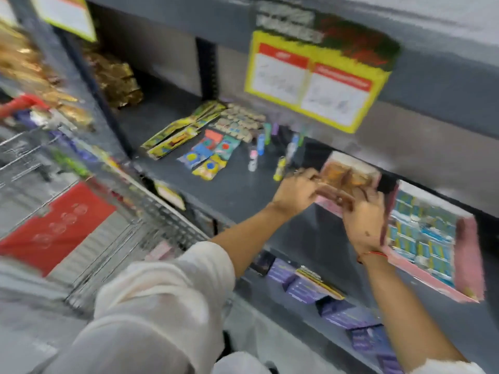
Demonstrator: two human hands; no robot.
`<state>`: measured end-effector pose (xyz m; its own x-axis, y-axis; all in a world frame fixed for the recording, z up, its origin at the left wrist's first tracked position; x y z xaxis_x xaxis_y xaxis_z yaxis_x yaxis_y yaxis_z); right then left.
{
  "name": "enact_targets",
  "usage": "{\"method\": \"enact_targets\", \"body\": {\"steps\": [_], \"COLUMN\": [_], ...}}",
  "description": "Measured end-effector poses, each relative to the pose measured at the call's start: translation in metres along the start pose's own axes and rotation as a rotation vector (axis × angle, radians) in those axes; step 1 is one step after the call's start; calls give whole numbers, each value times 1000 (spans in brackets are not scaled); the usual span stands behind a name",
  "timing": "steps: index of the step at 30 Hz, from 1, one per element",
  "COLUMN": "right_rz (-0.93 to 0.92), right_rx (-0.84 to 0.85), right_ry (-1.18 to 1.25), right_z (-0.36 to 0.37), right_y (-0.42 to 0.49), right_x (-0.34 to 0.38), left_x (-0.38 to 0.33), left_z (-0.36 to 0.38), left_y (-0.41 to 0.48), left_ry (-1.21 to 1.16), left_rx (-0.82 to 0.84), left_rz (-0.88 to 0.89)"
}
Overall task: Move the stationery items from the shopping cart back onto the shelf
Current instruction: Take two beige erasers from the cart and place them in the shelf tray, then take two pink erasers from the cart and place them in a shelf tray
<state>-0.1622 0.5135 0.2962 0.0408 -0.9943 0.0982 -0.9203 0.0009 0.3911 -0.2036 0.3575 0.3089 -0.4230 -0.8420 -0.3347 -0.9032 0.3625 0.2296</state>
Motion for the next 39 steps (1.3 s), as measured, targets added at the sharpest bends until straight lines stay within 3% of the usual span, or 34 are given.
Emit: {"method": "enact_targets", "body": {"steps": [5, 11, 15, 22, 27, 34, 37, 39], "right_rz": [-157, -432, -586, -801, -880, -788, -781, -843], "right_rx": [-187, -218, -30, 466, 654, 948, 1023, 1057], "right_ry": [251, 498, 642, 588, 501, 302, 214, 176], "right_z": [-3, 14, 44, 124, 185, 303, 337, 353], "right_y": [-3, -10, -33, -82, -100, -119, -121, -119], "right_x": [73, 212, 300, 398, 425, 427, 426, 430], "left_x": [34, 136, 205, 283, 319, 353, 355, 355], "left_z": [-25, -56, -59, -24, 21, 106, 135, 148], "left_y": [-53, -149, -227, -319, -353, -401, -414, -418], "left_ry": [-233, -259, -267, -285, -334, -521, -522, -555], "left_rx": [-198, -397, -434, -398, -330, -187, -54, -54], "left_rz": [-136, -551, -886, -1319, -1549, -2032, -2121, -2169]}}
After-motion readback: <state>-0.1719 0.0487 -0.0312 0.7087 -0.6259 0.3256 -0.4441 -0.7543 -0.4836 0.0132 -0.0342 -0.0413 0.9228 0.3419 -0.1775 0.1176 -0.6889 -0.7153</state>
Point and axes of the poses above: each hand's wrist, its own y-axis towards the middle knuckle, its own z-axis out of the palm, x = y × z, the point moved 3 cm from there along y, towards the middle knuckle, and after that the axes turned 9 degrees about -z, right-handed, at the moved point
